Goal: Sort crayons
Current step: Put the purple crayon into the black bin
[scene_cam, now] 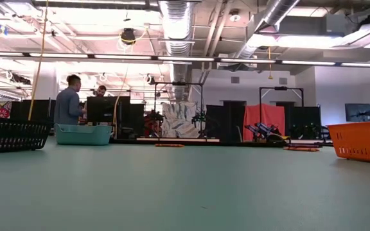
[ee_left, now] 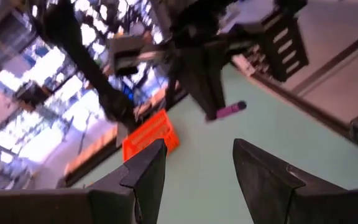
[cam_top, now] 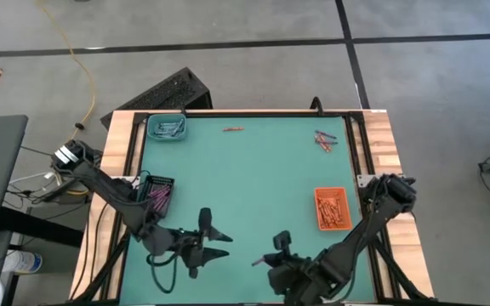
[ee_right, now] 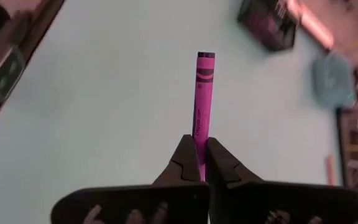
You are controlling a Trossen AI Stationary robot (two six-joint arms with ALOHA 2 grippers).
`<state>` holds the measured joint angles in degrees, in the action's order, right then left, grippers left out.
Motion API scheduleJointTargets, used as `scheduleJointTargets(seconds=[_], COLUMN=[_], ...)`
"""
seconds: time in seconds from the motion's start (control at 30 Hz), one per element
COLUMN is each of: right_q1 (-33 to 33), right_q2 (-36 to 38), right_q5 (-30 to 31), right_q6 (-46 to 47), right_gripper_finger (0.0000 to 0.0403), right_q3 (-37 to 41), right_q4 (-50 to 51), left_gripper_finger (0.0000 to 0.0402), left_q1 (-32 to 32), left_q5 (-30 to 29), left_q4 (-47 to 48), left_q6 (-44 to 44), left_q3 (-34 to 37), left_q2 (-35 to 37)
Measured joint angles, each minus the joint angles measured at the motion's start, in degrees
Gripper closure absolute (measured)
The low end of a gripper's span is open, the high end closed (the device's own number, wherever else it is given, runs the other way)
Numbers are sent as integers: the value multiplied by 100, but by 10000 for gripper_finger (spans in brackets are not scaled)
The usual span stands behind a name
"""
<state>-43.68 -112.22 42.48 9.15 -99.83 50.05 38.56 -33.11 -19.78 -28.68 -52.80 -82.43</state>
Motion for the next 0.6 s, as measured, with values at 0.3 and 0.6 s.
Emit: scheduleJointTargets(seconds=[0.3,0.6], right_q1=[342,492], right_q2=[0,9], right_q5=[116,-68], right_q6=[-2097,-3134], right_gripper_finger=[403,403], right_q3=[-489,-755], right_q4=[-1368,-2139], left_gripper_finger=[225,237], left_q1=[23,94], left_q5=[285,794], left_q4=[-660,-1169], left_q6=[-652,-1416], left_q3=[0,0], left_q2=[0,-2])
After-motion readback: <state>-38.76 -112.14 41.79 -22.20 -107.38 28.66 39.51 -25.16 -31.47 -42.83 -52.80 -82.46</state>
